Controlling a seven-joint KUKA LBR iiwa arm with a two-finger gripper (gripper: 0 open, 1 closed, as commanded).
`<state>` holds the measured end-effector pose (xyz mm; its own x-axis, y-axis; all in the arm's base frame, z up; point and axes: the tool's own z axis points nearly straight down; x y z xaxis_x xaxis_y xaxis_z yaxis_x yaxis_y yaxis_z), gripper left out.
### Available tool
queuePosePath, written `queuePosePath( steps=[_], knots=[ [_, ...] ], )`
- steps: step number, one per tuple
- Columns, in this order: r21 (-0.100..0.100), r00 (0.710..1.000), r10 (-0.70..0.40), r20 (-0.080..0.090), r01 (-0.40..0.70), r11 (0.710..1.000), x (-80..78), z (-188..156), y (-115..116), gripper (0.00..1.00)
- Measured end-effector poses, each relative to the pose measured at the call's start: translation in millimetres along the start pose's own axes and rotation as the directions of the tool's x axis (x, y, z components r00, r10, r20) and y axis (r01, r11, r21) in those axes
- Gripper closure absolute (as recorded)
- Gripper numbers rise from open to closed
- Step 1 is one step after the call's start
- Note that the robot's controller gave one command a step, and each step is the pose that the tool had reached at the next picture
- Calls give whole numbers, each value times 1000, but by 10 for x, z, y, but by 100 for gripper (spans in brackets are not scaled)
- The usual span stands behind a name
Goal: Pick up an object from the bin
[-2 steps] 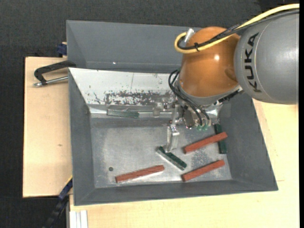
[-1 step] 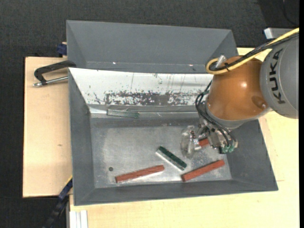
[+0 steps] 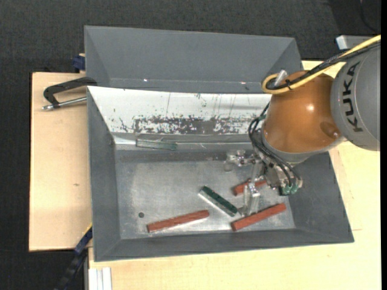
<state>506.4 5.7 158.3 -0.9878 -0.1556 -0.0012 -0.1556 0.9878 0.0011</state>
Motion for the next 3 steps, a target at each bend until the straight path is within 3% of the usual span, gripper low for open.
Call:
queuePosePath(
  steps=[1,2,3],
  knots=[
    [0,1000,0,0,0,1000,0,0,0,0],
    [1,1000,-20,8,20,1000,-32,484,20,0],
    [-1,998,57,-6,-57,998,73,807,17,0]
  ],
)
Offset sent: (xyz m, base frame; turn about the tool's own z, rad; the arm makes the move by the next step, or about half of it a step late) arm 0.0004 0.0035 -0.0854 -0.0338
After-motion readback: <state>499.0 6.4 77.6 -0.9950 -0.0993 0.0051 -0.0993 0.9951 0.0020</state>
